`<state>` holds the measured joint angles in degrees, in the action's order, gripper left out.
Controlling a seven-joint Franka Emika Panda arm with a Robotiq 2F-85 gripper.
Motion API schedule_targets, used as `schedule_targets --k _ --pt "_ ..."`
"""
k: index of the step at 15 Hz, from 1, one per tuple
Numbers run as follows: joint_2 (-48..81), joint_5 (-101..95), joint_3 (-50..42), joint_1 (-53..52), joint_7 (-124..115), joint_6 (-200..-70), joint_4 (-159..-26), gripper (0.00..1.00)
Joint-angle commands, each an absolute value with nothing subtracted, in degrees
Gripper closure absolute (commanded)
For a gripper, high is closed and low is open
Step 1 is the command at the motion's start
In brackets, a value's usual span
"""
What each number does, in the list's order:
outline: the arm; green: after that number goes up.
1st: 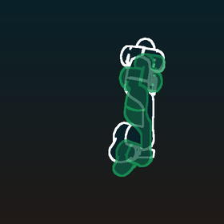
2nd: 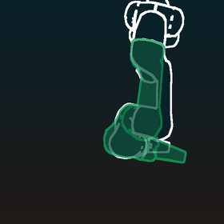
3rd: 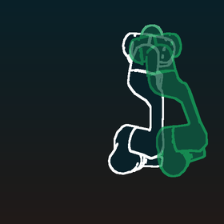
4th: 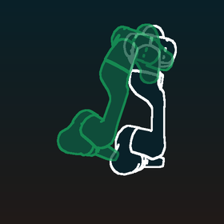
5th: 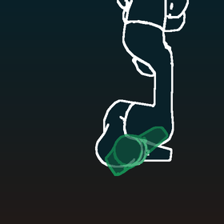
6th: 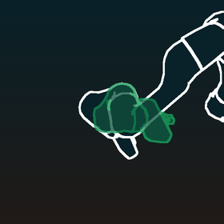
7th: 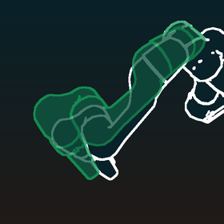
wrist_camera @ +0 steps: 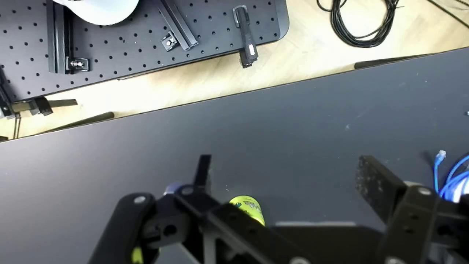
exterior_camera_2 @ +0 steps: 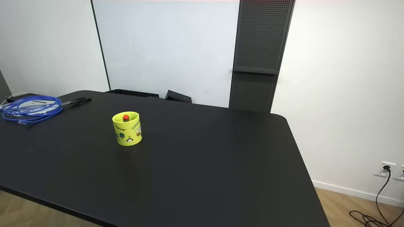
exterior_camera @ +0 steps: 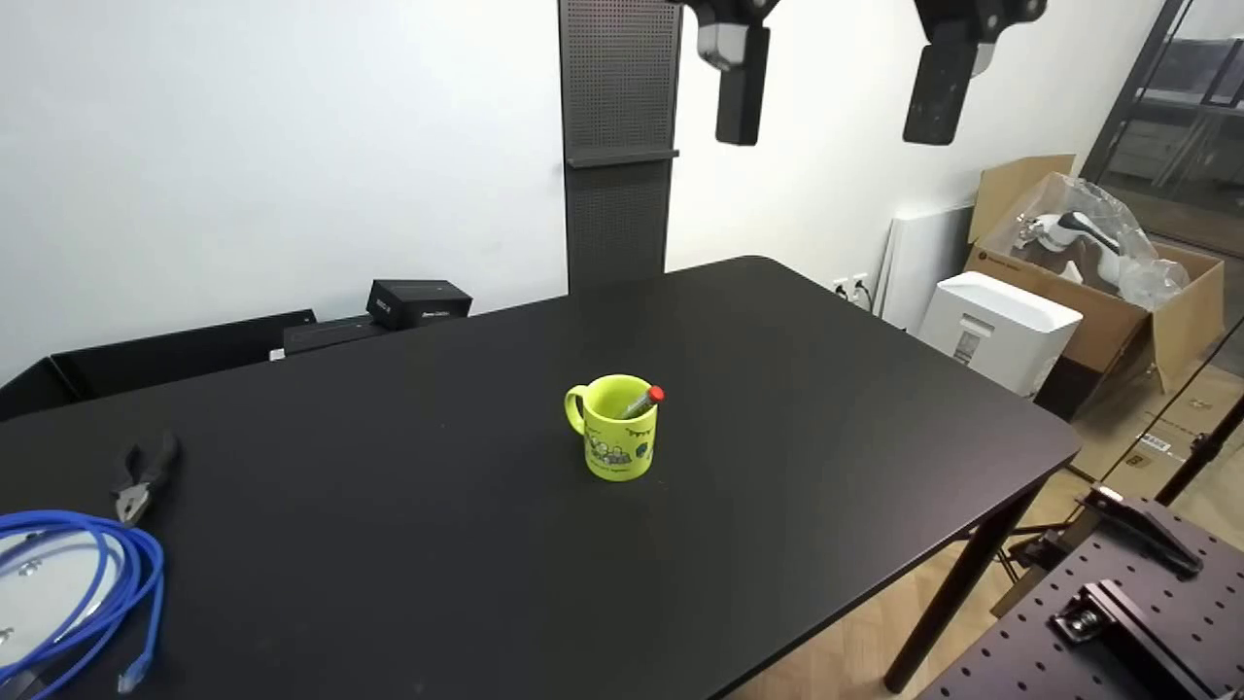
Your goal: Take the marker out of the mug and put it on the table
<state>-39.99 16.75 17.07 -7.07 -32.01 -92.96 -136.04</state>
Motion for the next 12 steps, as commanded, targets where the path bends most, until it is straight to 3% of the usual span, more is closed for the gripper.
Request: schedule_targets --k 1,7,12 --pt "-40.1 17.0 17.5 -6.4 -31.7 -92.7 -135.9 0.00" --pt "-39.2 14.2 17.7 -4.7 -32.1 -95.4 -135.9 0.00" --pt "-34.6 3.7 18.1 -1.3 -30.4 -105.3 -134.9 0.00"
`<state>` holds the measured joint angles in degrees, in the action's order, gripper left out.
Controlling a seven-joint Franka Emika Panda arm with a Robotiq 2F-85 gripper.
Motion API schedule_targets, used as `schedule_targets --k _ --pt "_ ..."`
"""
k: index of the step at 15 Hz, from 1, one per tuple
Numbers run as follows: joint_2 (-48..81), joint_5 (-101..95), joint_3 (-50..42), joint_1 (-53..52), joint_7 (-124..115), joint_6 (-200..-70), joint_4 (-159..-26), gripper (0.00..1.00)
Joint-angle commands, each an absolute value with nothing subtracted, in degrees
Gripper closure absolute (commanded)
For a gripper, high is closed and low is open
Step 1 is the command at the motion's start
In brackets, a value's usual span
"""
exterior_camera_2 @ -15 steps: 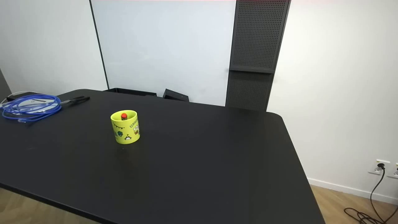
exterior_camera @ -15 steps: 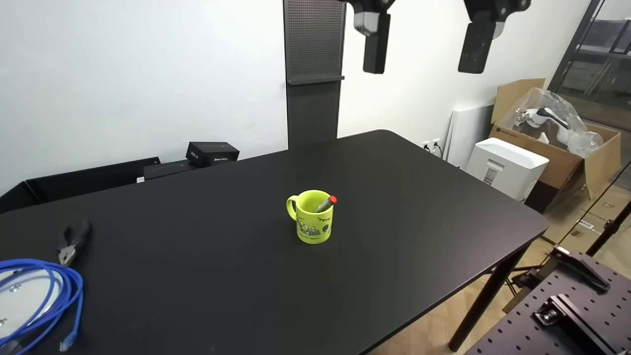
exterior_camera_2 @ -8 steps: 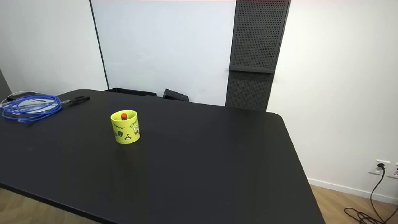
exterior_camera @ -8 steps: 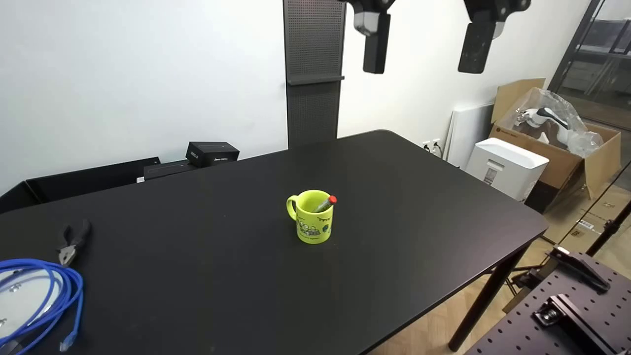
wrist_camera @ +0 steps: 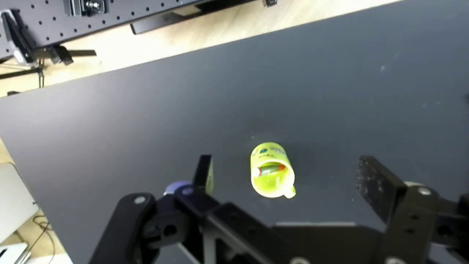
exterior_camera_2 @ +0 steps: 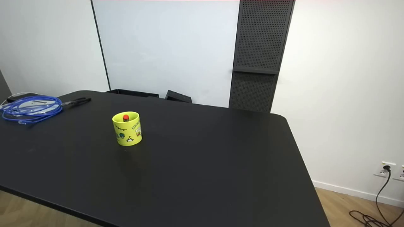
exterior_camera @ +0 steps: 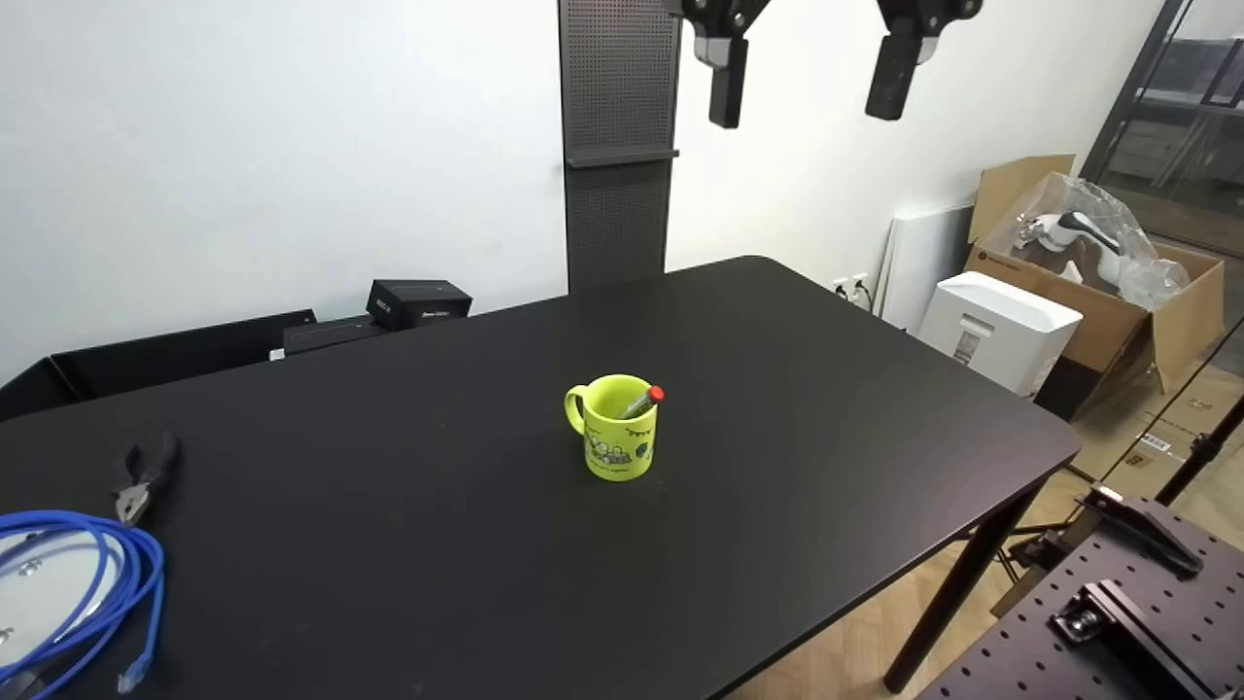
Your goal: Take the marker out of the mug and put it on the table
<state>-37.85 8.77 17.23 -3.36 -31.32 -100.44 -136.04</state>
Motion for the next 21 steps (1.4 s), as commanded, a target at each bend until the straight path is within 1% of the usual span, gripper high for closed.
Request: schedule_targets --k 1,4,8,15,19,21 --pt "-33.3 1.5 18.1 -0.8 -30.1 -108.0 -134.8 0.00" --pt "-27.1 -2.5 16.9 -0.2 -28.2 -115.3 -133.7 0.00" --pt "-18.5 -1.5 13.9 -1.9 -20.2 -120.3 -131.4 0.00" --pt "-6.8 -0.7 9.1 -3.5 -5.1 -120.0 -126.6 0.00" --pt "-3.7 1.6 7.9 -4.7 4.4 -120.9 -126.6 0.00" --pt "-4.5 0.6 7.9 -4.6 2.0 -121.5 -128.1 0.00"
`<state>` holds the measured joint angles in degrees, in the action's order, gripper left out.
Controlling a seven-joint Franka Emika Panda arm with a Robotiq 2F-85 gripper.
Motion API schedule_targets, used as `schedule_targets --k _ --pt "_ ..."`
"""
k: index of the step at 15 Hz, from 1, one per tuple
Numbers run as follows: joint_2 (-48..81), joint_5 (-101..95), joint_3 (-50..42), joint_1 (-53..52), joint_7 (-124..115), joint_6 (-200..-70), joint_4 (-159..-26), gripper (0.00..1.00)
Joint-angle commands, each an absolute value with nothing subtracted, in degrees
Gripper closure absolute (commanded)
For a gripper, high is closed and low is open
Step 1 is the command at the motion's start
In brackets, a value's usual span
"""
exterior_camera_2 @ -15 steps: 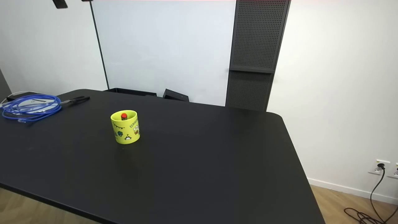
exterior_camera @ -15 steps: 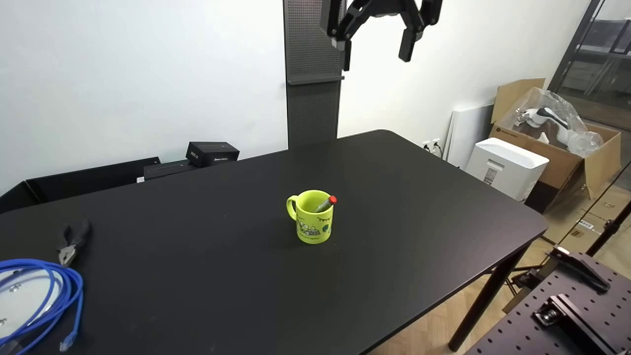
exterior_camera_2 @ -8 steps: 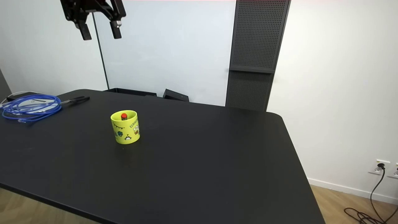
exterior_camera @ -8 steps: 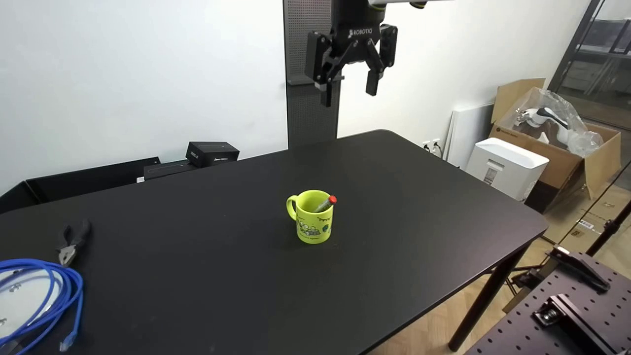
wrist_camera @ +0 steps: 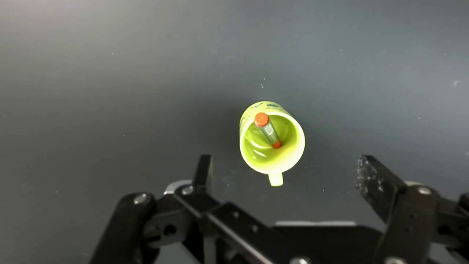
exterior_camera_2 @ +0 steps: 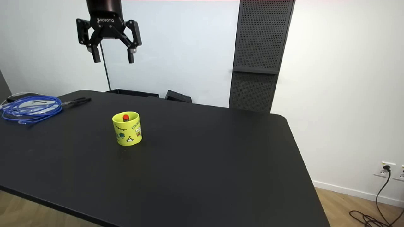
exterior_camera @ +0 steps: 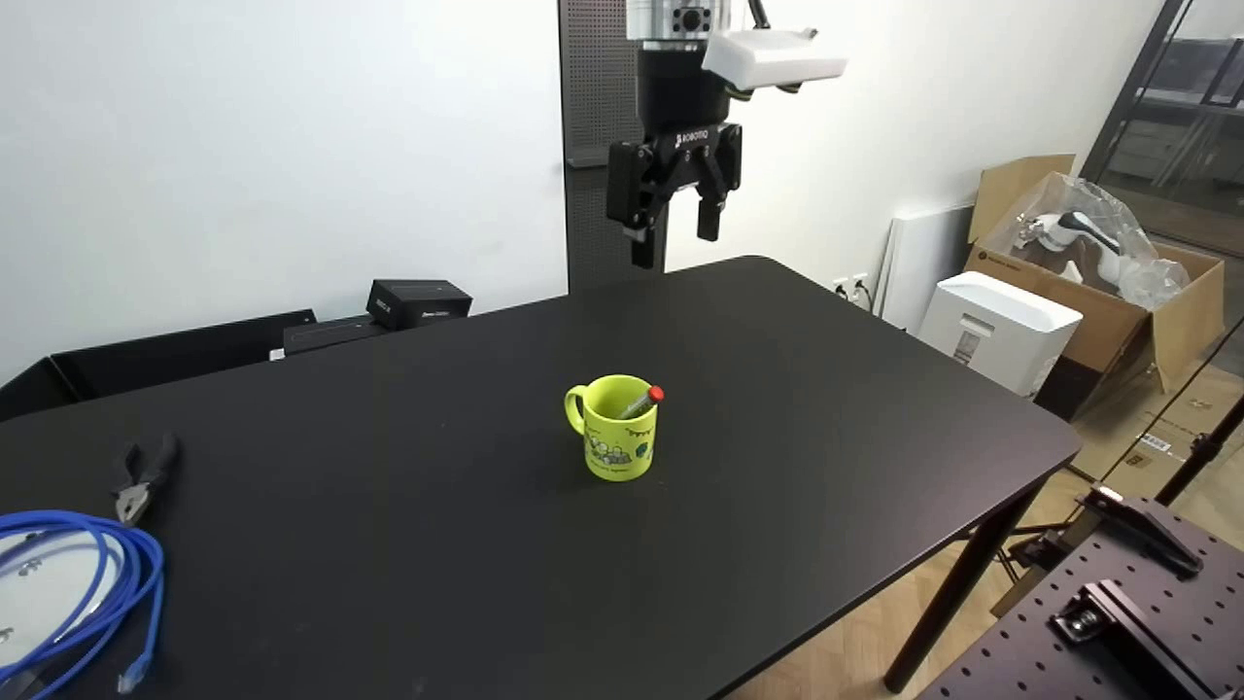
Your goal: Take the marker out of the mug and put it on the table
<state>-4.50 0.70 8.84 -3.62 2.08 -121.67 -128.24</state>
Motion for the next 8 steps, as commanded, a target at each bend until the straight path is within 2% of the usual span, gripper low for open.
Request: schedule_targets --k 1,4,8 --pt "-4.1 0.9 7.9 -4.8 2.2 -121.5 -128.1 0.00" --pt "-4.0 1.0 7.9 -5.1 2.2 -121.5 -128.1 0.00" --pt "-5.0 -6.0 9.0 -5.8 -2.0 -131.4 -130.5 0.00"
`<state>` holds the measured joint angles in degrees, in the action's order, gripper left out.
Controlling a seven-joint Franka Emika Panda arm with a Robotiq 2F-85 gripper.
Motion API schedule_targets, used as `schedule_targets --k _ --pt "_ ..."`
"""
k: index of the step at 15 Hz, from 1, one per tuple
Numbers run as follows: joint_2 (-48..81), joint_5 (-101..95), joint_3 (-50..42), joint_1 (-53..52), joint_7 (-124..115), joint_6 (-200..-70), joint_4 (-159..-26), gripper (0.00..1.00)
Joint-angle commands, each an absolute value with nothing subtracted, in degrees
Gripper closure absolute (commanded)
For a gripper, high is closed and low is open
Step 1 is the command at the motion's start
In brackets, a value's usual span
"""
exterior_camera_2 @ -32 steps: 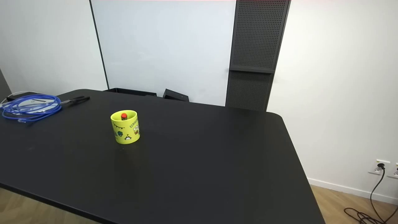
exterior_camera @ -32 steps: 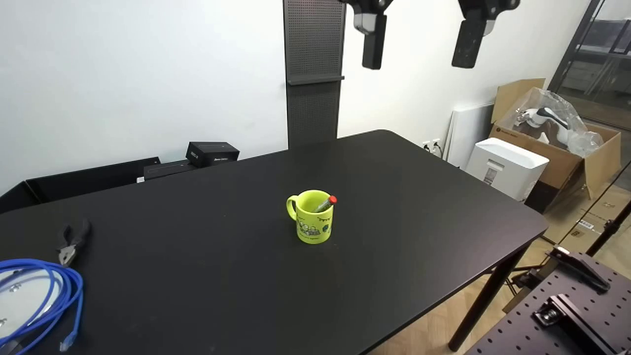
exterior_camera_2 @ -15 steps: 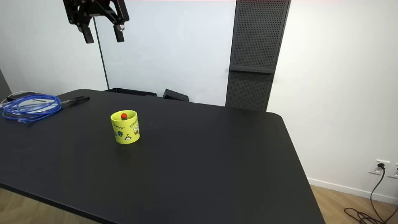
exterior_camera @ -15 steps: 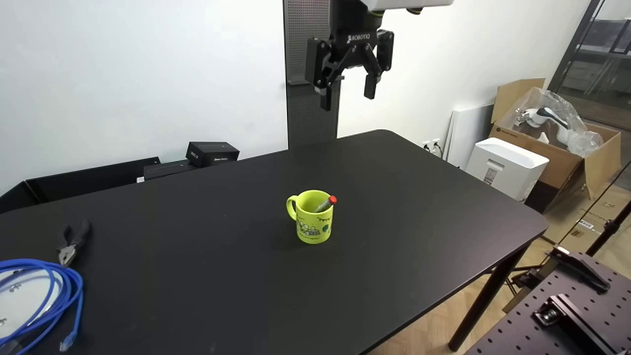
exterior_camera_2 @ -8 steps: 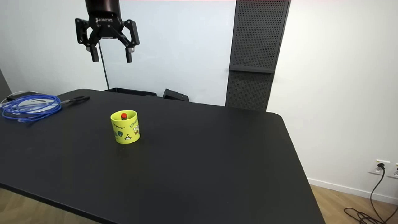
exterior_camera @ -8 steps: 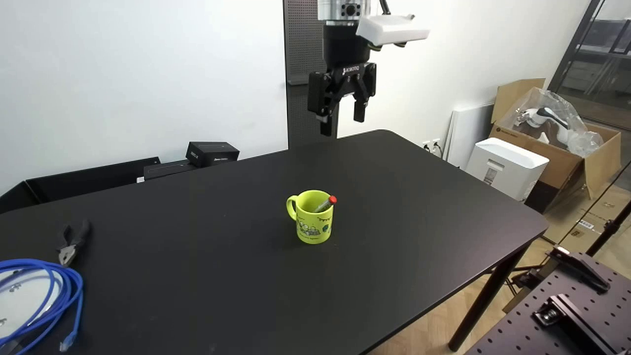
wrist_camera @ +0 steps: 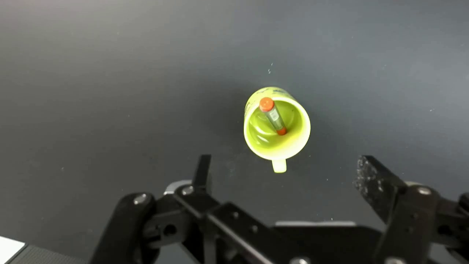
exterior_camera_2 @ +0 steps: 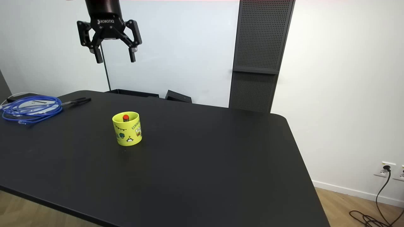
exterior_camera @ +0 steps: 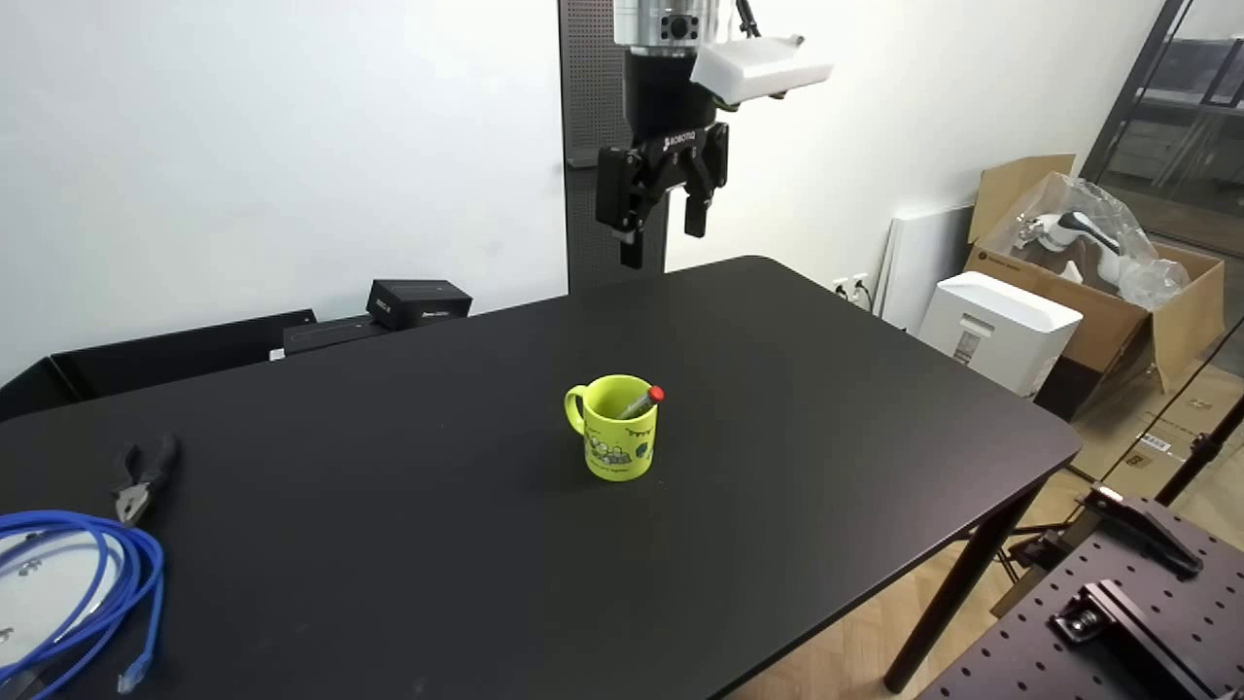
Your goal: Take the marker out of the mug and put it on the table
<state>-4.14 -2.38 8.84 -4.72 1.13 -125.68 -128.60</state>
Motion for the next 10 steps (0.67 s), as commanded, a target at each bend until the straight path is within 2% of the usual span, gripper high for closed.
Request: schedule_targets --k 1,5,10 --pt "-4.6 -7.3 9.1 -6.1 -1.8 -135.0 -131.5 0.00" --pt "-2.8 -10.2 9.1 -6.7 -1.2 -146.1 -135.3 0.00" --pt "-0.5 -9.7 8.2 -6.4 -0.7 -151.0 -138.3 0.00"
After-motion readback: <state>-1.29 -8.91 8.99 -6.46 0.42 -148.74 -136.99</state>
